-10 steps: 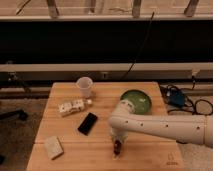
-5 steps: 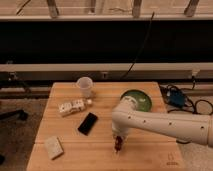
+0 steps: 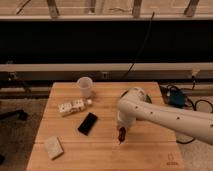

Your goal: Place the pepper in the ceramic bowl

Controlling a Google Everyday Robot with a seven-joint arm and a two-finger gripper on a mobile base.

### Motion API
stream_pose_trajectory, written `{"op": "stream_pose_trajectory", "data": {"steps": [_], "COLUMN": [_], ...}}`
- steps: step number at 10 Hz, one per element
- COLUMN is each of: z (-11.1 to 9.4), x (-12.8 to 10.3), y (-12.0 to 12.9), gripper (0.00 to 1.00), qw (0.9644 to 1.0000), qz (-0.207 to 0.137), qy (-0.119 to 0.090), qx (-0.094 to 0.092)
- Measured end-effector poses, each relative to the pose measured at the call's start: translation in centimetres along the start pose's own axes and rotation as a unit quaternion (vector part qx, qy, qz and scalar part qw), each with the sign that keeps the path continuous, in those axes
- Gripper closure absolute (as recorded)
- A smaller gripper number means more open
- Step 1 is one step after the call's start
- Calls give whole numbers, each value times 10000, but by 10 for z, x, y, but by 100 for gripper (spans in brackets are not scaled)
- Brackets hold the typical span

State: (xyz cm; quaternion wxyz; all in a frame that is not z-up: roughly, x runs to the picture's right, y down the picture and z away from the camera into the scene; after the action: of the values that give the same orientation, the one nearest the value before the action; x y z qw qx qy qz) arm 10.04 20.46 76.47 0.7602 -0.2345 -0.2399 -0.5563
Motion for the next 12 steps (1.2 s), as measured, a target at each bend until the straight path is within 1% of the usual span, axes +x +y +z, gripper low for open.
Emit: {"op": "stream_pose_trajectory", "data": {"steps": [2,3,5,6,7,8,9,10,12], "z": [-4,-8,-25,-30,-32,-34,-38,-43,-49], "x": [7,15,39,44,45,49,56,68,85], "y": [3,2,15,18,18,17,20,20,18], "gripper": [100,100,100,100,100,100,100,100,100], "qw": [10000,9999,9998,9998,9998,9997,9996,9995,9995], "qz": [70,98,166,173,177,223,264,290,303], "qy": [29,48,94,110,117,117,114,117,87], "qx": [11,46,12,-2,0,40,39,50,76]}}
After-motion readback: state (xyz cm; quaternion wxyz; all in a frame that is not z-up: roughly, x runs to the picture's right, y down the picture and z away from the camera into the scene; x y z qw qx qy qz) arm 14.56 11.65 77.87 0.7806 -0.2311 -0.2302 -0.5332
